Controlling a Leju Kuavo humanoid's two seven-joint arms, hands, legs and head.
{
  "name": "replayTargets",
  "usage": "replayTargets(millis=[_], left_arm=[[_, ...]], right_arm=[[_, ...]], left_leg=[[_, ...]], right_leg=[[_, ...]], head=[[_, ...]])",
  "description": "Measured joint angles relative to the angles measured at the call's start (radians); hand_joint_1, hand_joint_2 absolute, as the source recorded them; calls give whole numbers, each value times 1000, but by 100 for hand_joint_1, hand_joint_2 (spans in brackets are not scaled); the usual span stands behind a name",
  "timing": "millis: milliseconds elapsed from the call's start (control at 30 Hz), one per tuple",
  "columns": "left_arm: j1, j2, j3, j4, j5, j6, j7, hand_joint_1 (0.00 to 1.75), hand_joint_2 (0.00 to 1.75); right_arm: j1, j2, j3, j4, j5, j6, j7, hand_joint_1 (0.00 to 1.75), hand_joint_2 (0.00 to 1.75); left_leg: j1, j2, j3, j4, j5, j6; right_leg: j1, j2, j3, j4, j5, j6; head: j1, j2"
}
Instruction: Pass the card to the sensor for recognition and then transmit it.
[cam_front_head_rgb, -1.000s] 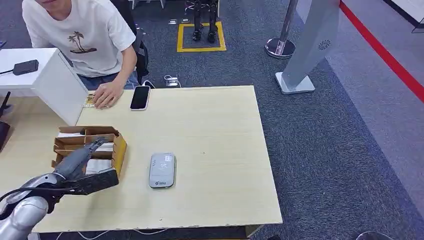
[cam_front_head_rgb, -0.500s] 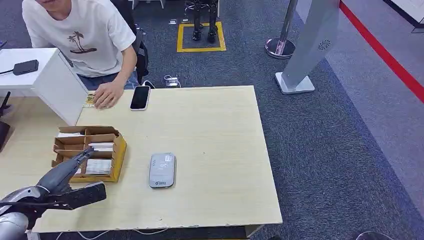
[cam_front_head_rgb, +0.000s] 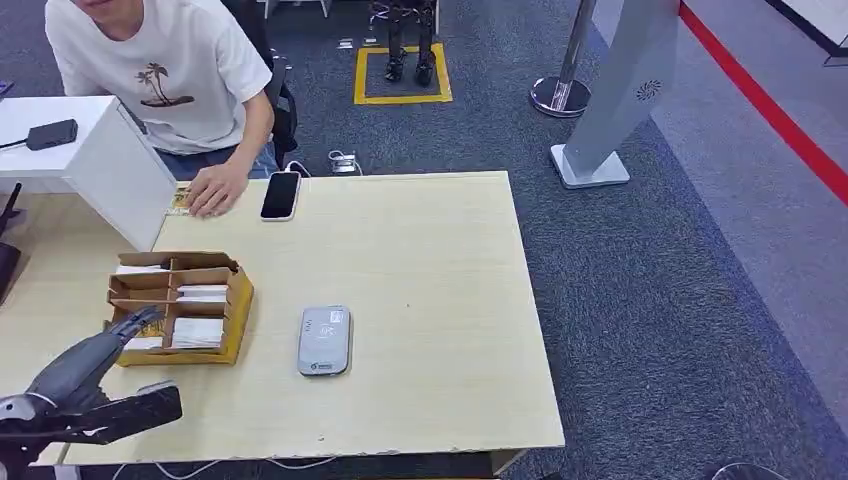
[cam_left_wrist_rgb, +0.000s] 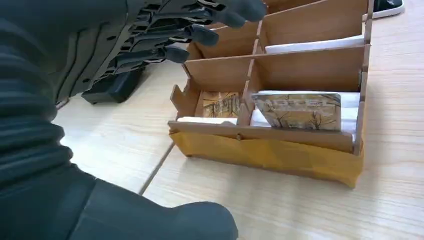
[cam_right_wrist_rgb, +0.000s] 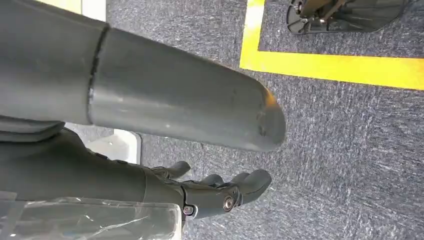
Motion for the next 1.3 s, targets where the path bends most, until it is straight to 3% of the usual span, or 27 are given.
replayTargets(millis=[633,933,1300], left_arm=[[146,-31,135,-2,-74,27,15,0,175],[148,-84,150,38,-113,30,-2,0,175],[85,-138,149,91,-132,6,-24,0,175]], right_arm=[[3,0,0,0,3,0,5,0,0],[3,0,0,0,13,0,6,0,0],[2,0,0,0,22,2,8,0,0]], left_leg=[[0,0,0,0,0,0],[0,0,0,0,0,0],[0,0,0,0,0,0]], right_leg=[[0,0,0,0,0,0],[0,0,0,0,0,0],[0,0,0,0,0,0]], head=[[0,0],[0,0],[0,0]])
